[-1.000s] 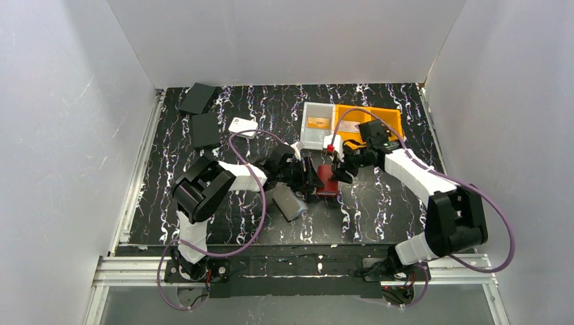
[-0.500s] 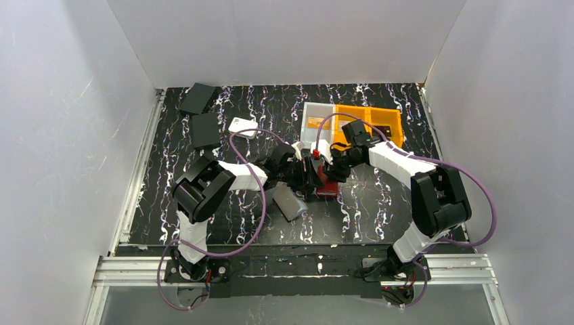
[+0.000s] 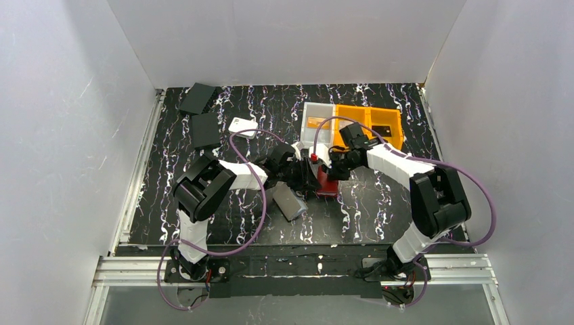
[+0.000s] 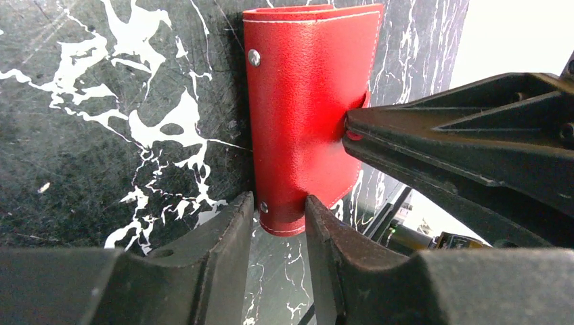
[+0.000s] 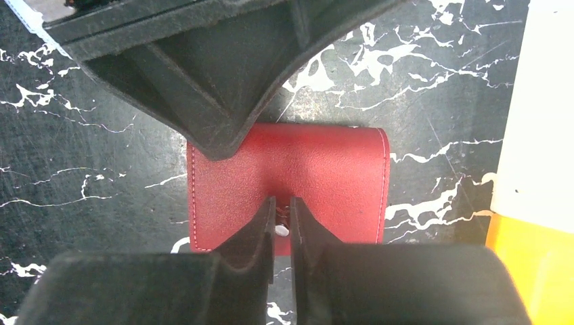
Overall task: Take the credit cards out of the card holder
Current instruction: Open the card holder at the center of the board.
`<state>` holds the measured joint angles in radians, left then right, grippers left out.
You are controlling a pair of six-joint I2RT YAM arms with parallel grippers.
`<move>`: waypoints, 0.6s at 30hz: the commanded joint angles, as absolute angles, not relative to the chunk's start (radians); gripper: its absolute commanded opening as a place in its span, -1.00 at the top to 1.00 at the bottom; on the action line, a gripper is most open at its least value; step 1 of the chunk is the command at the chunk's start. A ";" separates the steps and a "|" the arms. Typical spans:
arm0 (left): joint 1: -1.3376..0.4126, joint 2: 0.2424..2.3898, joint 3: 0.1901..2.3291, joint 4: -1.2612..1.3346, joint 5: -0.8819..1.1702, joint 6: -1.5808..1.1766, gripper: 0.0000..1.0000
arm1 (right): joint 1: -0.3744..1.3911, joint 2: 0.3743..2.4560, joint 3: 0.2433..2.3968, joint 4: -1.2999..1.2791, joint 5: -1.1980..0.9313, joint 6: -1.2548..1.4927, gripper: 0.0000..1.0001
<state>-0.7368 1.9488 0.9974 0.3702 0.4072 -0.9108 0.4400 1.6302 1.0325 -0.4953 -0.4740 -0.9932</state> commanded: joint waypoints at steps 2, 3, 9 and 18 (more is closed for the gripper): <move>-0.720 1.996 0.994 0.285 0.344 -0.879 0.41 | 0.436 1.565 1.003 -0.504 -0.487 -0.971 0.81; -0.720 2.000 0.995 0.286 0.343 -0.878 0.42 | 0.434 1.551 1.001 -0.500 -0.491 -0.965 0.84; -0.717 1.983 0.988 0.284 0.324 -0.865 0.43 | 0.388 1.504 0.979 -0.486 -0.524 -0.941 0.91; -0.709 1.905 0.979 0.275 0.317 -0.808 0.39 | 0.304 1.461 0.933 -0.527 -0.458 -0.855 0.82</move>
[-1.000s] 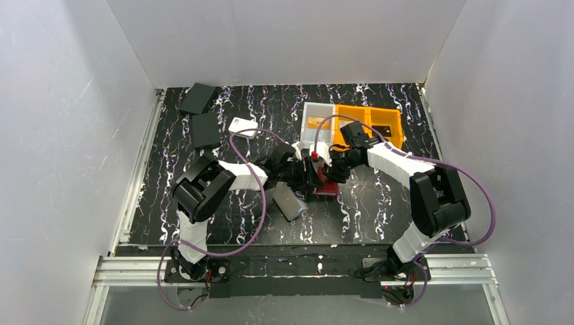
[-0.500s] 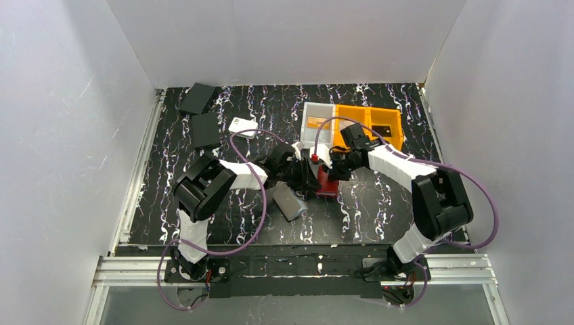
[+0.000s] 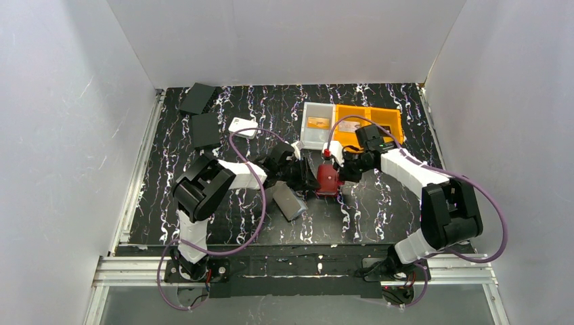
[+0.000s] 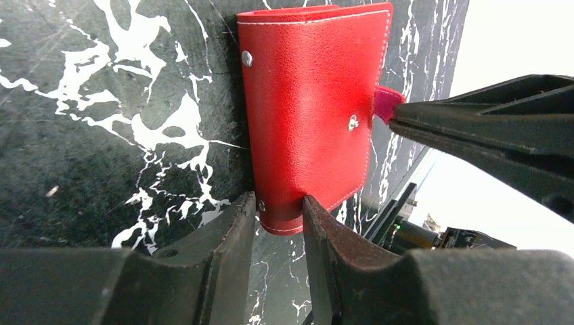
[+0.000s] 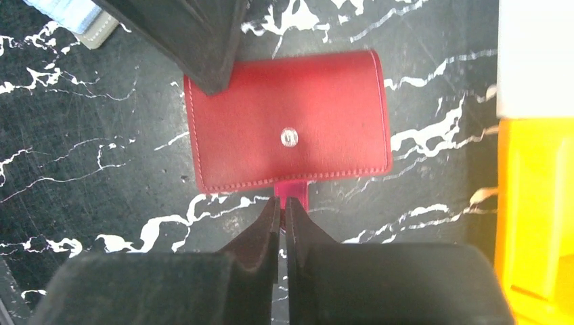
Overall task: Take the credit cards out of the card holder
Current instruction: Open the card holder at the center of the board.
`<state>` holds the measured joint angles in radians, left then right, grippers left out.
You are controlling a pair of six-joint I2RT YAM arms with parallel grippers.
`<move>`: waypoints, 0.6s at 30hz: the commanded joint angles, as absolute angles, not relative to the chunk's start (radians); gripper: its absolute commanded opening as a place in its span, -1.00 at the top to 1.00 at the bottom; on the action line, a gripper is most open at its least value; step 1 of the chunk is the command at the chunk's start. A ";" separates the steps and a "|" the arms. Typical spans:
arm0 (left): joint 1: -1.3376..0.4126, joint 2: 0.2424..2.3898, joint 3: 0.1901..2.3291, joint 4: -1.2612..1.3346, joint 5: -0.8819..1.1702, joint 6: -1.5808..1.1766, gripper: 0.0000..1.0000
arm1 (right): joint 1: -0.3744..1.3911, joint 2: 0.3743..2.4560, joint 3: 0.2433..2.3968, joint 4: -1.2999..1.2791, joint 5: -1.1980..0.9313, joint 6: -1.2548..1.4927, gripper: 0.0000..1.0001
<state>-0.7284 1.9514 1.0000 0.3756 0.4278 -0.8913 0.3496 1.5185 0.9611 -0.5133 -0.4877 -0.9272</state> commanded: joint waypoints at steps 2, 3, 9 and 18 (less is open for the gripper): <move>-0.710 1.867 0.974 0.275 0.322 -0.773 0.33 | 0.264 1.441 0.907 -0.508 -0.461 -0.811 0.64; -0.711 1.844 0.971 0.273 0.321 -0.758 0.24 | 0.251 1.429 0.893 -0.500 -0.472 -0.793 0.56; -0.710 1.515 0.904 0.185 0.197 -0.605 -0.86 | 0.113 1.358 0.841 -0.486 -0.837 -0.641 -0.06; -0.760 1.471 1.011 -0.175 0.160 -0.534 -0.79 | -0.063 1.215 0.806 -0.437 -1.007 -0.531 -0.23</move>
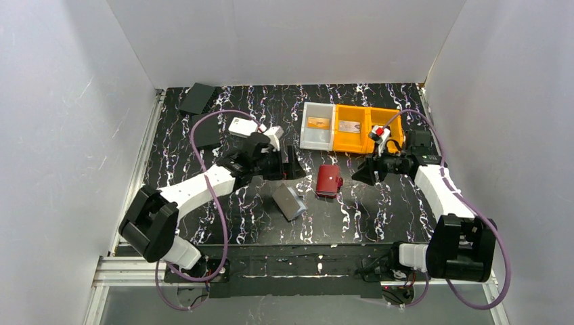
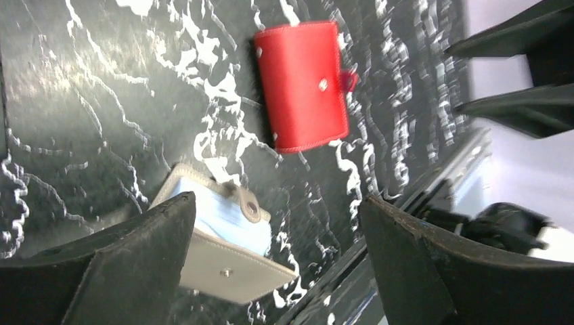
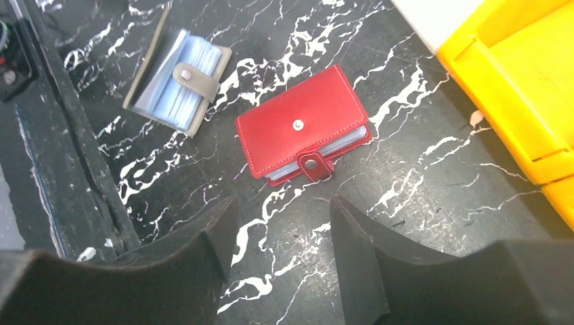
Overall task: Take the credit cards out of the card holder
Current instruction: Open the card holder at the center of the board.
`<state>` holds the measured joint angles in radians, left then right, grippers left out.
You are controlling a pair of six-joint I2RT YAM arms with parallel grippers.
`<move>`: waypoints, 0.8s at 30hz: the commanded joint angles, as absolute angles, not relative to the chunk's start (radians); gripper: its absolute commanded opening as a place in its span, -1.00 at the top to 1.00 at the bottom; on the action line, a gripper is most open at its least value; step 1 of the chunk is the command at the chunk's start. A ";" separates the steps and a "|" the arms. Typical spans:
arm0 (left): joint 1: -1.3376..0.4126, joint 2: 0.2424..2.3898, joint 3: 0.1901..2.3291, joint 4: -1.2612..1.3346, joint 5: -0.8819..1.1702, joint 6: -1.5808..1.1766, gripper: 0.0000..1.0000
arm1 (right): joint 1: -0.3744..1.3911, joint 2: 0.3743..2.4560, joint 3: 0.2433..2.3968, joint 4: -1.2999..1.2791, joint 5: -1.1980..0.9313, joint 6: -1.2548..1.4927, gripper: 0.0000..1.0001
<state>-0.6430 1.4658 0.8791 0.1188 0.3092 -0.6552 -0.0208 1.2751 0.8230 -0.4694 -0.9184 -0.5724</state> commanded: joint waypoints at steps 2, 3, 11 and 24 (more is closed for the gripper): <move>-0.824 1.502 1.069 -0.273 0.038 -0.514 -0.72 | -0.068 1.213 0.805 -0.431 -1.006 -0.527 -0.23; -0.854 1.520 1.096 -0.321 -0.043 -0.509 -0.71 | -0.070 1.215 0.806 -0.433 -1.004 -0.528 -0.23; -1.032 1.727 1.361 -0.526 -0.332 -0.473 -0.72 | -0.080 1.231 0.811 -0.444 -0.990 -0.533 -0.23; -1.105 2.054 1.706 -0.598 -0.339 -0.408 -0.80 | -0.116 1.249 0.824 -0.453 -0.968 -0.539 -0.24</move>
<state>-1.0859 2.0274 1.6264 -0.5507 -0.2905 -0.4332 -0.1020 1.2465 0.8074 -0.4618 -0.9588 -0.5407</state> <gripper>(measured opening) 0.899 0.621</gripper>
